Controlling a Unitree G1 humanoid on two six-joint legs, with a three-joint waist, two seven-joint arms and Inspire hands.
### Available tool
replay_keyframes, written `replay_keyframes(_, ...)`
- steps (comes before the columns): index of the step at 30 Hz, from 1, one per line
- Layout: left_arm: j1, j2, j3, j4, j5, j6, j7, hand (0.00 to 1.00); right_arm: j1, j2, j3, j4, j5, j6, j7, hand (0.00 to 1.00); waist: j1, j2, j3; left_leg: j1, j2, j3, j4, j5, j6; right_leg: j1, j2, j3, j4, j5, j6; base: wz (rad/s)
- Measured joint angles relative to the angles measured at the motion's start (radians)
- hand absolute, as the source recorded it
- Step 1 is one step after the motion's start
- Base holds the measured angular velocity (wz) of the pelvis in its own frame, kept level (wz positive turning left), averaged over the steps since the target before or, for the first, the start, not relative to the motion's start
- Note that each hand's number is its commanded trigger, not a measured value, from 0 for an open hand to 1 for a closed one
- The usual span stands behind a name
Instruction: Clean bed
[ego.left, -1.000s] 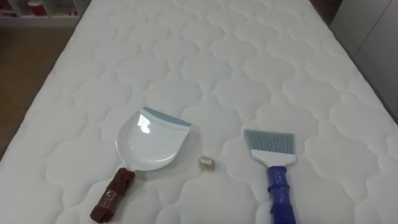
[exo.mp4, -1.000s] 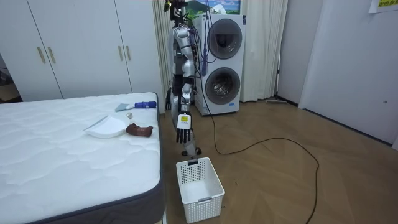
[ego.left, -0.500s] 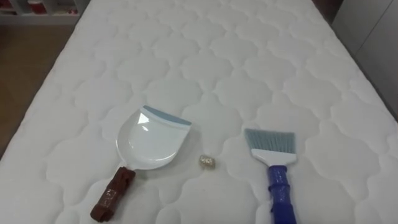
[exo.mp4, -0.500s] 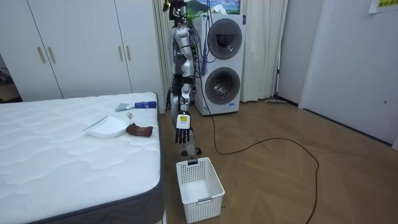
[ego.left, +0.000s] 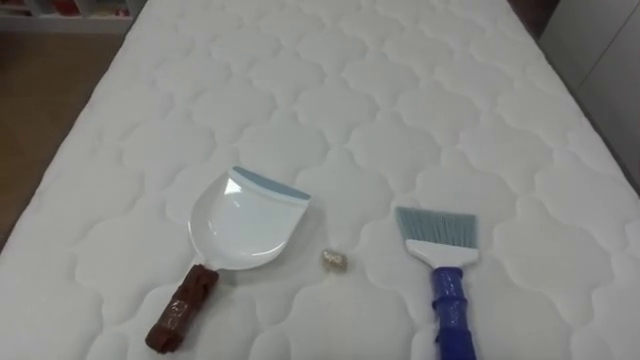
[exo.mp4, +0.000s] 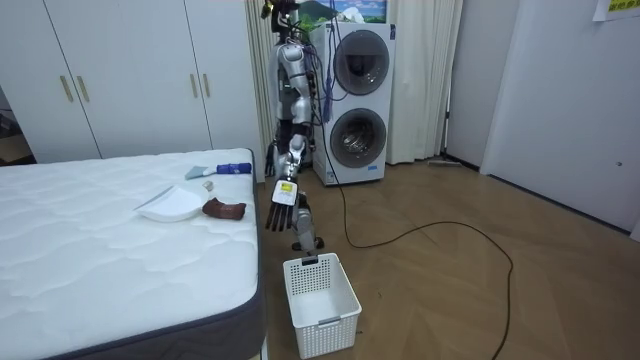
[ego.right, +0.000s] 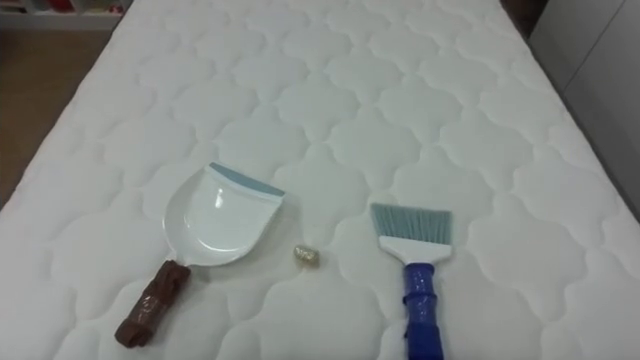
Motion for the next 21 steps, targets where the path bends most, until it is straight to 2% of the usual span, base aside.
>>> replay_keyframes(3,-0.008,0.006,-0.005,-0.051,-0.002,-0.034,0.037,0.0,-0.004,0.0,0.005,-0.017,-0.001,-0.014,0.0,0.0,0.005,0.0,-0.0014,0.002,0.0,-0.005,0.004,0.0,0.0,0.003,0.0,0.004,0.0,0.0,0.0,0.03)
replay_keyframes(5,-0.011,0.007,-0.005,-0.085,-0.001,-0.049,0.05,0.0,-0.002,0.0,0.006,-0.041,0.0,-0.037,0.0,0.0,0.004,0.001,-0.0012,0.002,0.0,-0.007,0.004,0.0,0.0,0.004,0.0,0.004,-0.001,0.0,0.0,0.0)
replay_keyframes(7,-0.016,0.007,-0.005,-0.086,0.0,-0.066,0.061,0.0,-0.001,0.0,0.007,-0.041,0.002,-0.049,0.0,0.0,0.003,0.001,-0.0013,0.004,-0.001,-0.009,0.004,0.0,0.0,0.011,-0.001,0.004,-0.007,0.0,0.0,0.03)
replay_keyframes(13,-0.023,0.007,-0.005,-0.121,-0.001,-0.092,0.098,0.0,0.001,-0.005,0.007,-0.03,0.025,-0.049,0.011,0.0,-0.001,-0.001,-0.0014,0.001,-0.006,-0.018,0.01,0.001,-0.001,0.017,-0.003,-0.001,-0.016,0.0,0.0,0.04)
replay_keyframes(17,-0.027,0.007,-0.009,-0.123,-0.001,-0.128,0.125,0.0,0.002,-0.005,0.007,-0.03,0.025,-0.049,0.023,0.0,-0.003,0.0,-0.0017,0.0,-0.007,-0.022,0.012,0.001,-0.001,0.017,-0.003,-0.006,-0.015,0.0,0.0,0.0)
replay_keyframes(21,-0.026,0.007,-0.018,-0.144,-0.002,-0.135,0.138,0.0,0.003,-0.007,0.007,-0.03,0.023,-0.049,0.037,0.0,-0.008,-0.002,-0.002,-0.001,-0.008,-0.025,0.012,0.001,-0.001,0.017,-0.003,-0.006,-0.014,0.0,0.0,0.0)
